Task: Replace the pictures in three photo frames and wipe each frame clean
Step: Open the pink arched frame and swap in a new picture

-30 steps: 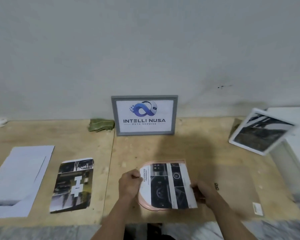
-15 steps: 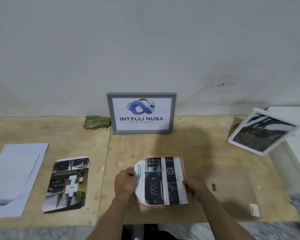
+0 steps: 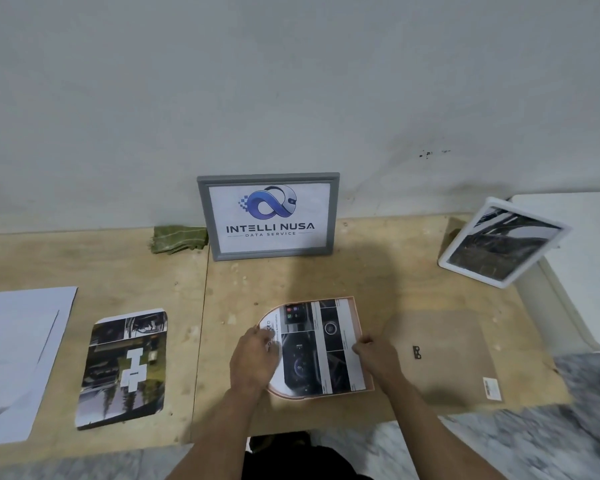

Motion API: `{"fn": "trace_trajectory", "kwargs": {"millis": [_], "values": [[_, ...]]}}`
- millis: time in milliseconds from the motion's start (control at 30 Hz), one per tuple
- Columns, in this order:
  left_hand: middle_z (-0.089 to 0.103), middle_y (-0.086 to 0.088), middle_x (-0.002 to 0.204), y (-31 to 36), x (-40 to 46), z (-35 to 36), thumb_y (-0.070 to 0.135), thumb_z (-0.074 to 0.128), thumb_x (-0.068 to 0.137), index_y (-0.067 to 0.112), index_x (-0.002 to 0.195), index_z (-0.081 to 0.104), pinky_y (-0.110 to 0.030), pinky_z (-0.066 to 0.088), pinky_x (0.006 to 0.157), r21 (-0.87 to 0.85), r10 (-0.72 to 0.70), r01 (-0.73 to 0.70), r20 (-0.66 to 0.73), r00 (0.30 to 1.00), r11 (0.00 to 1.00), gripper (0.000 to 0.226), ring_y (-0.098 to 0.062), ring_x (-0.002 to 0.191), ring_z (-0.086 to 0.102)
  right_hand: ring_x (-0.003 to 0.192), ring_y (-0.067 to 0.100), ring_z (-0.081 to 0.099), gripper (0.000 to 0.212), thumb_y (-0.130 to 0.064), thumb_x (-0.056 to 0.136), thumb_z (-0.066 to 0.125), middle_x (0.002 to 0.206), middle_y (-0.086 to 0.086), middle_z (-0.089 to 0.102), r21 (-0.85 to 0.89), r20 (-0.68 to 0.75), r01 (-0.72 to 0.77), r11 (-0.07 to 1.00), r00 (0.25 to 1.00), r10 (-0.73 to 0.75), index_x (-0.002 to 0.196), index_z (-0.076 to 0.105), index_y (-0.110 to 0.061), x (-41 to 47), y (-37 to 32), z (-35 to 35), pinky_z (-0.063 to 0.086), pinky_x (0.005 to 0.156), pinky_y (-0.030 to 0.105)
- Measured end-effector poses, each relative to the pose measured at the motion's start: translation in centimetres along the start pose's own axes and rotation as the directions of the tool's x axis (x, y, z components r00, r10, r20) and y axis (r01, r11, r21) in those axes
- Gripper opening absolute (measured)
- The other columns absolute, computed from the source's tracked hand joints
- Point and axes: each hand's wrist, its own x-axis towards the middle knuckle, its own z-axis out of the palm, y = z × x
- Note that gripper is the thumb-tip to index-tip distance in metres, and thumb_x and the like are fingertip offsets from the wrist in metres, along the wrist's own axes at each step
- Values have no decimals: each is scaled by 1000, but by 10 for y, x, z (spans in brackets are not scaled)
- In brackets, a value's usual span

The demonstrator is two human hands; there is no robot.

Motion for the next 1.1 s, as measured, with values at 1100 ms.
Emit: {"fn": "trace_trajectory", "kwargs": {"millis": [1100], "values": [[70,-16,97,197,-30,138,26,56,78,1,91,67,-32,54,86,-170,-285,351,322,903,921,30,-33,94,66,87,36,63,19,-14,88,51,96,19,68,210,-230,-247,946,928,293,97,64,-5,67,160,-206,50,73,42]]}}
